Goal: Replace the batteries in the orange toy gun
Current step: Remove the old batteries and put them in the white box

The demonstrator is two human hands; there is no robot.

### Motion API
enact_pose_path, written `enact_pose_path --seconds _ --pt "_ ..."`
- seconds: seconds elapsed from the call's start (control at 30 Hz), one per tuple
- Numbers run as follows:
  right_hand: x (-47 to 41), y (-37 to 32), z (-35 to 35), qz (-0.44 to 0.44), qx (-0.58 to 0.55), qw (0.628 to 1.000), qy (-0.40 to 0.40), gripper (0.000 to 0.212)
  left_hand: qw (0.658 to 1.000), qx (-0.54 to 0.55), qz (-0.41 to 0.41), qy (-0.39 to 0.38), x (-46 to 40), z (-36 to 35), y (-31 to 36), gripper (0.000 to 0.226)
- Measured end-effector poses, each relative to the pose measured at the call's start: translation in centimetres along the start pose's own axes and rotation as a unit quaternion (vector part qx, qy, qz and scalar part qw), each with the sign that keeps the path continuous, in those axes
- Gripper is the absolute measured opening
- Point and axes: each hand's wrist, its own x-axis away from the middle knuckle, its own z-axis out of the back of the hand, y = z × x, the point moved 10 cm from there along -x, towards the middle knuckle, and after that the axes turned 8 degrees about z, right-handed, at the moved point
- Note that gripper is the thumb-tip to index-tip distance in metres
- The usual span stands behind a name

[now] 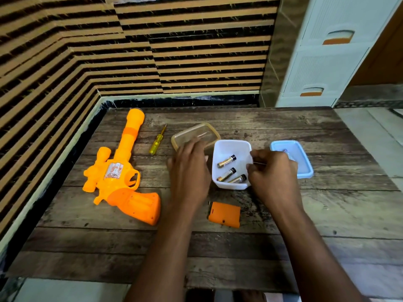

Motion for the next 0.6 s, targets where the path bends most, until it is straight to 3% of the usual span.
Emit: enact_pose_path --seconds 0.1,0.3,0.5,0.6 --pt "0.0 -0.2 0.2 0.003 -0.003 1.000 0.006 0.036 0.994 -0.077 0.034 -0.065 0.3 -1.6 -1.6 0.049" --pt "0.0 0.0 -0.1 0.008 0.000 1.000 0.002 0.037 0.998 -0.040 0.038 0.038 0.1 2.0 -0.8 0.029" --pt "0.0 0.1 0.1 0.001 -0.018 1.000 0.006 0.035 0.990 -0.082 0.086 -0.080 0.1 -1.5 -3.6 0.068" --pt "0.0 0.3 0.1 0.003 -0.022 1.000 0.010 0.038 0.991 -0.074 0.085 -0.075 -0.2 -1.6 -3.8 0.070"
